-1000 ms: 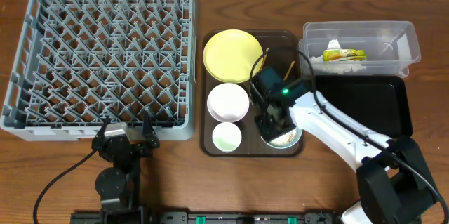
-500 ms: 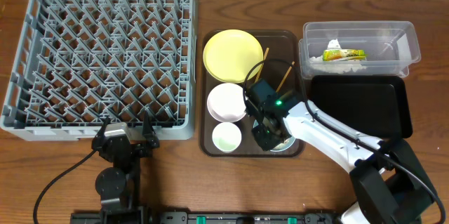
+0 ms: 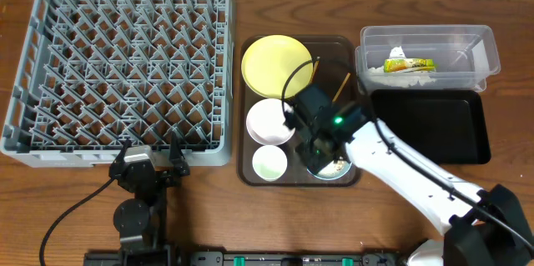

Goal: Sort waste into correct bins and load items into the dishwasher
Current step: 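Grasp the rim of the light-blue rice bowl with the right gripper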

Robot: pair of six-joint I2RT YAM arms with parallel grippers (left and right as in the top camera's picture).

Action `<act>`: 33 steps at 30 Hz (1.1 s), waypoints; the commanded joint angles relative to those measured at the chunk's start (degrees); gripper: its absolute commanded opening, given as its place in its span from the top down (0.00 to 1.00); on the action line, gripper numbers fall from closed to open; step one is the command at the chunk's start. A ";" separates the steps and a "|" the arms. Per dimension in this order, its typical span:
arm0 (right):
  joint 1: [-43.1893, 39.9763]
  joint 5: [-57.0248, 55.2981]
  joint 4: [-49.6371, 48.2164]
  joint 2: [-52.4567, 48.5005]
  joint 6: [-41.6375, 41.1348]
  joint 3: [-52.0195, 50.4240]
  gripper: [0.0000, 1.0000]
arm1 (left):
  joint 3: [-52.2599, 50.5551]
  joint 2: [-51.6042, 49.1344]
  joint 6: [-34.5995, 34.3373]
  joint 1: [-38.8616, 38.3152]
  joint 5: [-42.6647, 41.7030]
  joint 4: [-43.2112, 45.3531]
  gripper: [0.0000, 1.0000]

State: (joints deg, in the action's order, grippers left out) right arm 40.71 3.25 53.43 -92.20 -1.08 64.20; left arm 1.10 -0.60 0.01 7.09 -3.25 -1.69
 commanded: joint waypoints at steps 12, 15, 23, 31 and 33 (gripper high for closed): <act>4.04 -5.20 -8.28 -0.72 -2.08 -10.69 0.71 | -0.87 0.37 0.37 0.22 -0.20 -2.10 0.07; 3.89 -5.16 -10.05 -0.72 -2.75 -11.89 0.80 | -0.87 0.37 0.37 0.22 -0.20 -2.10 0.07; 3.89 -5.73 -12.52 -0.68 -3.58 -14.45 0.99 | -0.87 0.37 0.37 0.22 -0.20 -2.10 0.07; 2.47 -6.47 -7.72 0.28 -4.90 -5.95 0.99 | -0.87 0.37 0.37 0.22 -0.20 -2.10 0.07; 1.49 -6.45 -4.76 0.94 -5.33 -2.08 0.99 | -0.87 0.37 0.37 0.22 -0.20 -2.10 0.07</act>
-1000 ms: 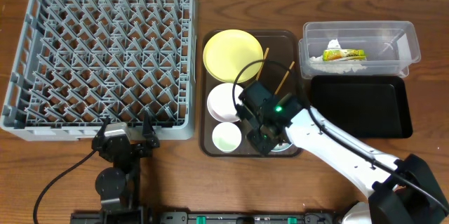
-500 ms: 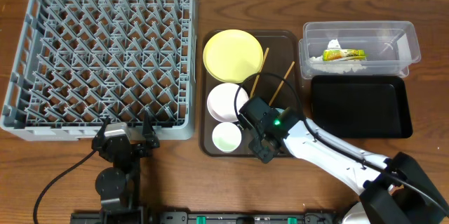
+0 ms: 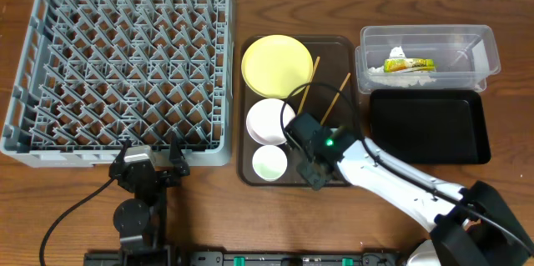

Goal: Sort waste into correct bins and load items into the dishwasher
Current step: 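Grasp the rim of the light-blue rice bowl with the right gripper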

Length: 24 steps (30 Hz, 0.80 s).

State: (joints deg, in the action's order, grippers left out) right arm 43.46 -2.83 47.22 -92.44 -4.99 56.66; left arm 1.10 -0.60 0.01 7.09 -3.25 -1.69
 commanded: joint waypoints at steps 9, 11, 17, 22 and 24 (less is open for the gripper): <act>-15.32 7.17 5.07 7.19 -1.79 11.28 0.99 | -0.87 0.37 0.37 0.22 -0.20 -2.10 0.07; -19.76 11.10 4.87 7.37 -1.51 10.71 0.99 | -0.87 0.37 0.37 0.22 -0.20 -2.10 0.07; -31.34 25.90 2.16 7.37 4.74 7.85 0.99 | -0.87 0.37 0.35 0.22 -0.20 -2.10 0.07; -41.75 42.53 -3.21 7.37 10.80 4.17 0.99 | -0.87 0.37 0.37 0.22 -0.20 -2.10 0.07; -45.79 47.91 -5.57 7.34 11.93 2.25 0.99 | -0.87 0.37 0.37 0.22 -0.20 -2.10 0.07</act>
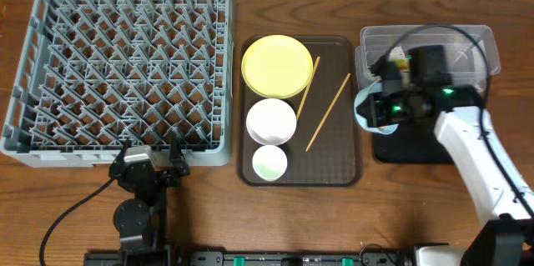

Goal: Sort waste into correct bins and load items into the dishwasher
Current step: 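Grasp the rim of the light-blue rice bowl with the right gripper, then tip the blue bowl over the black tray to dump the rice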

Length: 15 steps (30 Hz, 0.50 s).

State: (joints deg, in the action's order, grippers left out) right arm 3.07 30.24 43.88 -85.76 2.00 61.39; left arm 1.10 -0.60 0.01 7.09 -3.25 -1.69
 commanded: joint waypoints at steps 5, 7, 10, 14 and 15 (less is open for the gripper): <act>-16.20 30.69 -10.60 0.61 5.84 -9.33 0.99 | -0.87 0.37 0.37 0.22 -0.20 -2.10 0.07; -20.09 36.44 -14.05 0.61 5.81 -11.93 0.99 | -0.87 0.37 0.37 0.22 -0.20 -2.10 0.07; -23.74 41.46 -16.24 0.61 5.81 -13.75 0.99 | -0.87 0.37 0.37 0.22 -0.20 -2.10 0.07; -28.39 46.25 -16.90 0.57 5.79 -14.84 0.99 | -0.87 0.37 0.37 0.22 -0.20 -2.10 0.07; -29.46 47.34 -16.90 0.57 5.57 -14.93 0.99 | -0.87 0.37 0.37 0.22 -0.20 -2.10 0.07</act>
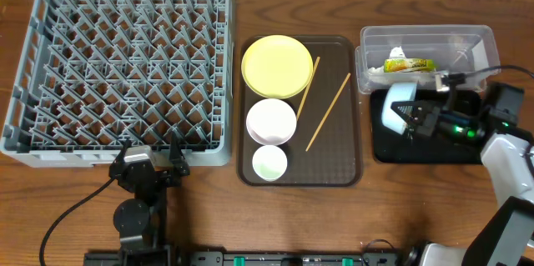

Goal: Sort waste into correct bins and load items into the dishwasher
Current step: 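Tip the blue bowl over the black tray to dump the rice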

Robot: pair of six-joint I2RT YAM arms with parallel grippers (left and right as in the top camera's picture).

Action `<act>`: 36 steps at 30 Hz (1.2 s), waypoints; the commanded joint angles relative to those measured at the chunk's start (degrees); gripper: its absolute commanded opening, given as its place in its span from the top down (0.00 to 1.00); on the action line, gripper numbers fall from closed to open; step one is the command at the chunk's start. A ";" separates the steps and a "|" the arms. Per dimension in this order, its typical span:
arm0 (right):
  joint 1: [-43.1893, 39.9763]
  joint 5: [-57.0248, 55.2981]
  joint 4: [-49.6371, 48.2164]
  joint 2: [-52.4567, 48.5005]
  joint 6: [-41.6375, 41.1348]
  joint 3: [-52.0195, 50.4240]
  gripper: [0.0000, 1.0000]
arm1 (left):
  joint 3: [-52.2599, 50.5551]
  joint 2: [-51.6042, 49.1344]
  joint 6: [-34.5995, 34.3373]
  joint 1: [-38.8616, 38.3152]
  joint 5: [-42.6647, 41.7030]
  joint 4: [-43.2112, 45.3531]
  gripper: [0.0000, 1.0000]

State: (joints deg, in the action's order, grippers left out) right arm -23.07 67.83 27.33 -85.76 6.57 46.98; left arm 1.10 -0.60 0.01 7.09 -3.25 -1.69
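My right gripper (pixel 415 118) is shut on the rim of a light blue bowl (pixel 397 106). The bowl is tipped on its side over the left part of the black bin (pixel 434 151). What is inside the bowl is hidden. On the brown tray (pixel 338 166) lie a yellow plate (pixel 276 66), a white bowl (pixel 270 121), a small pale green cup (pixel 269 163) and two wooden chopsticks (pixel 327 112). The grey dish rack (pixel 117 70) stands at the left. My left gripper (pixel 151 166) rests low at the rack's front edge, its jaws unclear.
A clear plastic bin (pixel 480 49) holding a green-and-yellow wrapper (pixel 409 66) stands behind the black bin. The right arm's cable loops over the clear bin's front wall. The left arm's black cable trails along the table's front left.
My right gripper has moved the blue bowl rightward from the black bin's left edge, and now holds it further over the bin. The arm now reaches in from the right. The left arm is unchanged.
My right gripper was at a blue bowl with food scraps in the tray's front right corner, then lower over it. Later the bowl was off the tray, tilted at the bins' left edge. Now it hangs on its side over the black bin.
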 commanded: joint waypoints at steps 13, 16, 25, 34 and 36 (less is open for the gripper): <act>-16.06 12.13 -0.13 -2.38 -7.37 -2.08 0.99 | -0.87 0.37 0.37 0.22 -0.20 -2.10 0.07; -16.81 12.13 -0.15 -3.45 -7.39 -2.97 0.99 | -0.87 0.37 0.37 0.22 -0.20 -2.10 0.07; -20.04 16.00 -1.18 -5.01 -17.44 -3.39 0.99 | -0.87 0.37 0.37 0.22 -0.20 -2.10 0.07; -21.86 21.55 -2.54 -5.01 -24.00 -3.37 0.99 | -0.87 0.37 0.37 0.22 -0.20 -2.10 0.07; -21.92 18.45 -3.52 -5.01 -23.23 -3.39 0.99 | -0.87 0.37 0.37 0.22 -0.20 -2.10 0.07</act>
State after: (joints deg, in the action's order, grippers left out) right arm -44.49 84.25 24.64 -90.41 -14.96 43.64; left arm 1.10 -0.60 0.01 7.09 -3.25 -1.69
